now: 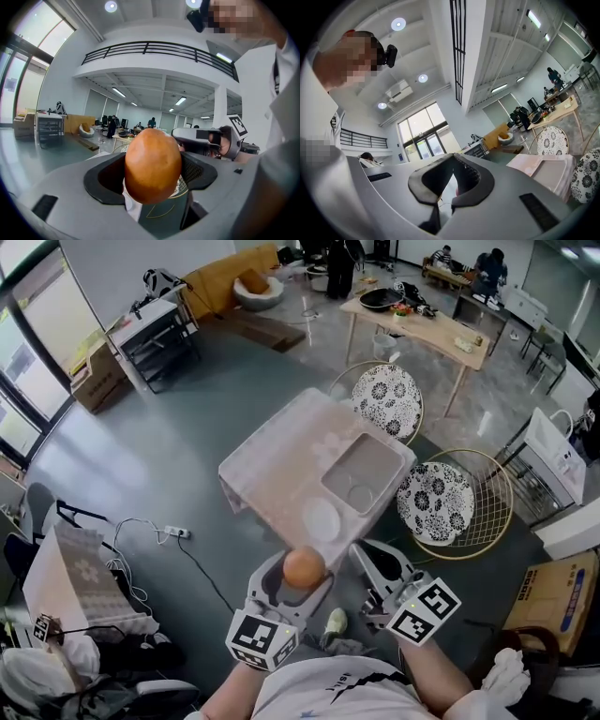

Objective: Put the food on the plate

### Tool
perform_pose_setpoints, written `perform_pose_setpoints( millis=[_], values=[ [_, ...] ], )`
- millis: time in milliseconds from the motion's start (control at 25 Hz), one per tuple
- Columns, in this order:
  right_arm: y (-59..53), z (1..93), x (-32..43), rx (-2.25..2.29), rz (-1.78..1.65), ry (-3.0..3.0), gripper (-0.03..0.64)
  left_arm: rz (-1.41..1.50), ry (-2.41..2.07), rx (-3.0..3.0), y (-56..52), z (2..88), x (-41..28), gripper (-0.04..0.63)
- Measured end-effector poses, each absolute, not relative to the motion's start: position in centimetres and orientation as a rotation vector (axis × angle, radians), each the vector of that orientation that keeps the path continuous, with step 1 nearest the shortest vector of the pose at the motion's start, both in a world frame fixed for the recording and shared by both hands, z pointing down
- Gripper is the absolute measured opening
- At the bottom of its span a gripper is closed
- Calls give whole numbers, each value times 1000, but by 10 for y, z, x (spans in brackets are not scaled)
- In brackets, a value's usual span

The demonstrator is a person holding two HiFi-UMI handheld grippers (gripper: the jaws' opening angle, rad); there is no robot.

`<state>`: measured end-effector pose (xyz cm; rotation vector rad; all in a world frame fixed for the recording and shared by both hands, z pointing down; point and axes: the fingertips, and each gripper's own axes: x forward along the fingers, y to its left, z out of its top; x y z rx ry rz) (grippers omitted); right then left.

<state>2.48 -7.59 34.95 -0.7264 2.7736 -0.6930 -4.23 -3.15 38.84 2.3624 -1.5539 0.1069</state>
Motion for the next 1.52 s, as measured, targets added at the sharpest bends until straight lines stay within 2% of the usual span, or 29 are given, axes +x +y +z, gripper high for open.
perform_pose_setpoints(
  millis=[400,800,1520],
  values=[
    [-131,376,26,-864,-714,2727,12,178,-1453,2387,-97,424,-45,350],
    [-189,415,-9,-1024,-719,2720,12,275,-1322,2444,-163,472,-68,350],
    [-244,555,-19,-1201,-812,2712,12,621,-1165,2460,-215,663,-62,350]
  ],
)
